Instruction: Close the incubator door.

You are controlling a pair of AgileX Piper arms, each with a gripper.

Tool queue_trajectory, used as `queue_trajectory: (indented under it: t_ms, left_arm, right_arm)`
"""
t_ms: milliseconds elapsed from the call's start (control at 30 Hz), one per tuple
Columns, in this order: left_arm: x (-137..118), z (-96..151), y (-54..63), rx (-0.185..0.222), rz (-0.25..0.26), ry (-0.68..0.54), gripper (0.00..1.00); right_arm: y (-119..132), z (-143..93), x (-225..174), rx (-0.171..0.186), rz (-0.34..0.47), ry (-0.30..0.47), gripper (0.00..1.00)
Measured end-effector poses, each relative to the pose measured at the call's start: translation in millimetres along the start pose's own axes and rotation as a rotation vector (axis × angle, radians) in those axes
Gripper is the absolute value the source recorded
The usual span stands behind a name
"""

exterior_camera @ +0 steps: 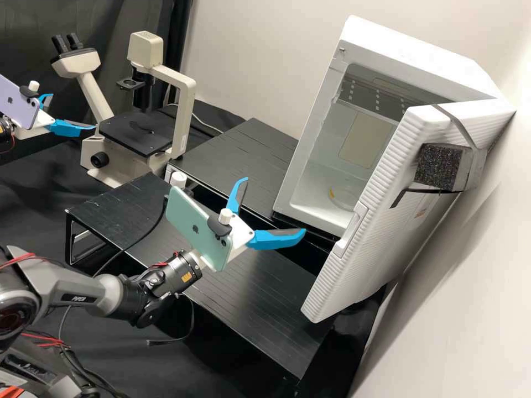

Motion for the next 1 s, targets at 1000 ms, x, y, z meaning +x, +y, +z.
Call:
queue_trajectory:
  t_ms: [1000]
  left_arm:
    - [0.0, 0.0, 0.0, 0.000, 0.000, 0.000, 1.00]
  right_arm:
    - [53.6, 50.9, -10.5, 0.007, 0.202, -0.190, 1.00]
